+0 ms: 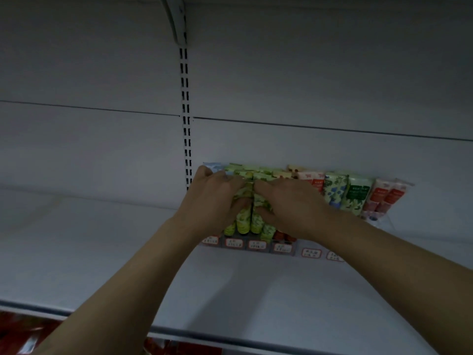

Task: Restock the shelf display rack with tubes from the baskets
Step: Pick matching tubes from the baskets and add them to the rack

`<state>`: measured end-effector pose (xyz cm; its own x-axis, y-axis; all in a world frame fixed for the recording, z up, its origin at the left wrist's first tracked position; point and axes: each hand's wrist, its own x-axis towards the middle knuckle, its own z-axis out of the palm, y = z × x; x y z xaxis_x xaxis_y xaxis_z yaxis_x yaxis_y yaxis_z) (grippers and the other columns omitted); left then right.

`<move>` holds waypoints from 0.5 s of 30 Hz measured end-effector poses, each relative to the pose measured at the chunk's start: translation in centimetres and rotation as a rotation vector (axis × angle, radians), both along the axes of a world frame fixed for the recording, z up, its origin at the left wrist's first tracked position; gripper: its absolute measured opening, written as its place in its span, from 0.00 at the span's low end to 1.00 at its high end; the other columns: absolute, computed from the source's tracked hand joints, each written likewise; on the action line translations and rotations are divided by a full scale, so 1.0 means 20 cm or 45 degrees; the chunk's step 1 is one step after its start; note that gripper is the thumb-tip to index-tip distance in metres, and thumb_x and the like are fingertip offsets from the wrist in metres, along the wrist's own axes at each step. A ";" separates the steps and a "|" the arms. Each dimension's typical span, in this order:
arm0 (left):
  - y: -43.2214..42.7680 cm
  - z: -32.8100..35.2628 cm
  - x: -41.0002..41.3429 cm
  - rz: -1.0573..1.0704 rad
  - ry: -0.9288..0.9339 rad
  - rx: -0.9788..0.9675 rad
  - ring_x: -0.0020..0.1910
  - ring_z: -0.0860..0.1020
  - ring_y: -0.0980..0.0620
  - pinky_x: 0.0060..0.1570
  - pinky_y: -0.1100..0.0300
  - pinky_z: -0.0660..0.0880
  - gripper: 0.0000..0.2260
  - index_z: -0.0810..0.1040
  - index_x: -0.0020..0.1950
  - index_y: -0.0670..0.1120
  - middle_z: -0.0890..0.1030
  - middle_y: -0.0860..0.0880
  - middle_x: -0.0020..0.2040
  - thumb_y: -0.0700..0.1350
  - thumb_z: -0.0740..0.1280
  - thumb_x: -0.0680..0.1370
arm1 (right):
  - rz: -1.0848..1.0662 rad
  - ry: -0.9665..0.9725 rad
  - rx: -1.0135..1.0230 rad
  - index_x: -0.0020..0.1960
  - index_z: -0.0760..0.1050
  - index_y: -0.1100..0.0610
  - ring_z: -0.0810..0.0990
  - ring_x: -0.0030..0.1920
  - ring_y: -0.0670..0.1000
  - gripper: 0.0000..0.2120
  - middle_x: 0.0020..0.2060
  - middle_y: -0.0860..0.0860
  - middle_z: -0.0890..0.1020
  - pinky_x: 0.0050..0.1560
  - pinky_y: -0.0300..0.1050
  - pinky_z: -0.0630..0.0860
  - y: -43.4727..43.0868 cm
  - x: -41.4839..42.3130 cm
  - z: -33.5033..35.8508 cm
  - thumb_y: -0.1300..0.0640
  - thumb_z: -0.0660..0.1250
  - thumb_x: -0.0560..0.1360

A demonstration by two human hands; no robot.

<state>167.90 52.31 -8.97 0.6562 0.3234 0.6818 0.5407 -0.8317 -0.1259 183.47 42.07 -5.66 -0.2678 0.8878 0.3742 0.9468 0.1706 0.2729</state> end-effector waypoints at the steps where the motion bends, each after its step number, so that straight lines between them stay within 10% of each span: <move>1: 0.00 0.00 0.00 -0.004 -0.007 -0.001 0.39 0.79 0.47 0.44 0.55 0.58 0.20 0.80 0.47 0.49 0.83 0.50 0.40 0.58 0.53 0.74 | -0.005 -0.007 -0.012 0.63 0.67 0.53 0.78 0.47 0.56 0.15 0.48 0.54 0.79 0.37 0.46 0.70 0.00 0.00 0.00 0.49 0.58 0.79; 15: 0.00 -0.02 -0.03 -0.137 -0.107 -0.041 0.40 0.79 0.45 0.45 0.56 0.62 0.17 0.81 0.50 0.49 0.84 0.49 0.43 0.58 0.60 0.74 | -0.268 0.131 -0.101 0.46 0.79 0.57 0.76 0.38 0.54 0.08 0.35 0.52 0.74 0.30 0.41 0.63 0.09 -0.06 0.04 0.52 0.69 0.73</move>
<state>167.32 52.36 -9.32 0.6296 0.2766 0.7260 0.4553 -0.8885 -0.0563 182.27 43.82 -4.91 -0.0377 0.9476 0.3171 0.9858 -0.0166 0.1669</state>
